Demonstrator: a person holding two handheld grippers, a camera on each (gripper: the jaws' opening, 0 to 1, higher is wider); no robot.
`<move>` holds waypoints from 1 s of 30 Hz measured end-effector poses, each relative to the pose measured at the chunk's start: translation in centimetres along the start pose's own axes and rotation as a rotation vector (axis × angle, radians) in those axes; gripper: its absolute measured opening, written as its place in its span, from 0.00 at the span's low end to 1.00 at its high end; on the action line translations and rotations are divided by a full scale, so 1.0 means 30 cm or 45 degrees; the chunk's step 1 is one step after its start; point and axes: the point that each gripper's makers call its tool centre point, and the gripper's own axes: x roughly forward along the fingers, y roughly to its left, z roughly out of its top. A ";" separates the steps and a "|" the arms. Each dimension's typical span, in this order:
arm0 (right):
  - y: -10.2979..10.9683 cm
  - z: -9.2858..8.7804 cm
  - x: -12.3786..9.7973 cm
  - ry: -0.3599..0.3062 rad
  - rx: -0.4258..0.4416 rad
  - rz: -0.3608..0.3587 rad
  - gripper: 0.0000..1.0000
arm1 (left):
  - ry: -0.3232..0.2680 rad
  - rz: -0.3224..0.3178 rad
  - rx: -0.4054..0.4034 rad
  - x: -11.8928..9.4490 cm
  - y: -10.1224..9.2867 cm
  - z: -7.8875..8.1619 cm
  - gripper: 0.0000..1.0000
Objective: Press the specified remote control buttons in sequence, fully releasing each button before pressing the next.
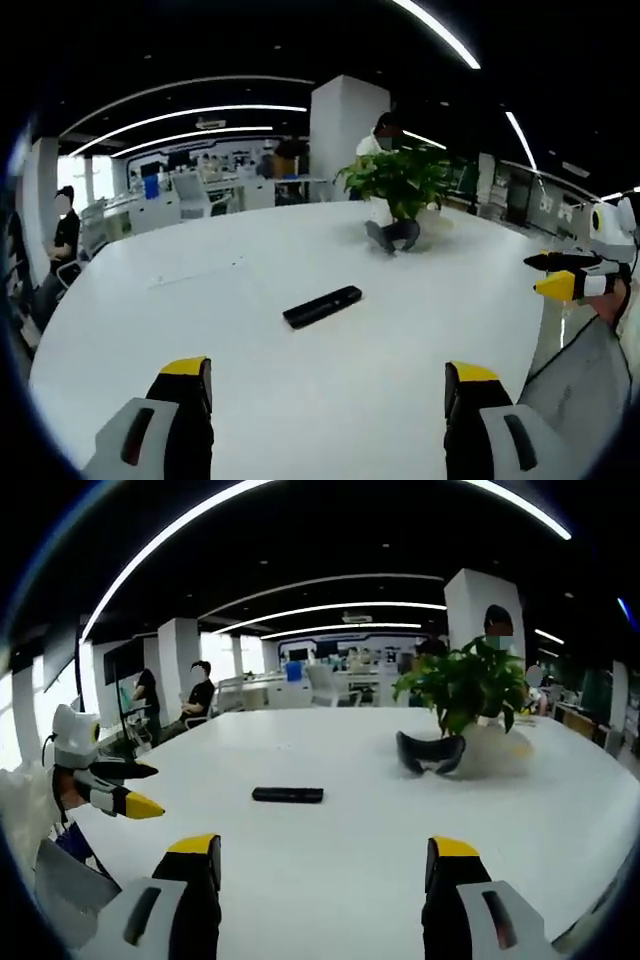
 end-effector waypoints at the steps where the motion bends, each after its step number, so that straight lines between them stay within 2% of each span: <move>1: -0.001 0.001 0.000 0.001 -0.004 -0.002 0.83 | 0.008 0.018 0.005 -0.015 0.001 -0.012 1.00; 2: -0.001 0.003 0.000 0.000 -0.008 -0.002 0.83 | 0.010 0.034 0.016 -0.026 0.003 -0.020 1.00; 5: -0.017 0.010 -0.005 0.007 -0.136 -0.038 0.83 | 0.018 0.069 0.044 -0.058 0.005 -0.053 1.00; 9: -0.017 -0.009 0.001 0.021 -0.095 -0.030 0.83 | -0.003 0.116 0.028 -0.110 0.002 -0.076 1.00; 13: -0.030 -0.003 -0.004 0.009 -0.083 -0.048 0.82 | 0.007 0.197 0.072 -0.153 0.017 -0.114 1.00; 16: -0.037 -0.003 -0.005 0.008 -0.066 -0.056 0.82 | 0.028 0.226 0.046 -0.164 0.023 -0.145 0.99; 19: -0.043 -0.005 -0.006 0.014 -0.072 -0.067 0.82 | 0.029 0.286 0.075 -0.181 0.044 -0.152 0.99; 25: -0.058 -0.020 0.001 0.018 -0.038 -0.073 0.83 | -0.006 0.322 0.093 -0.165 0.082 -0.154 1.00; 27: -0.056 -0.020 -0.001 0.018 -0.040 -0.074 0.82 | 0.008 0.341 0.115 -0.167 0.092 -0.153 1.00; 30: -0.056 -0.030 0.002 0.034 -0.058 -0.083 0.80 | -0.035 0.351 0.103 -0.176 0.096 -0.139 1.00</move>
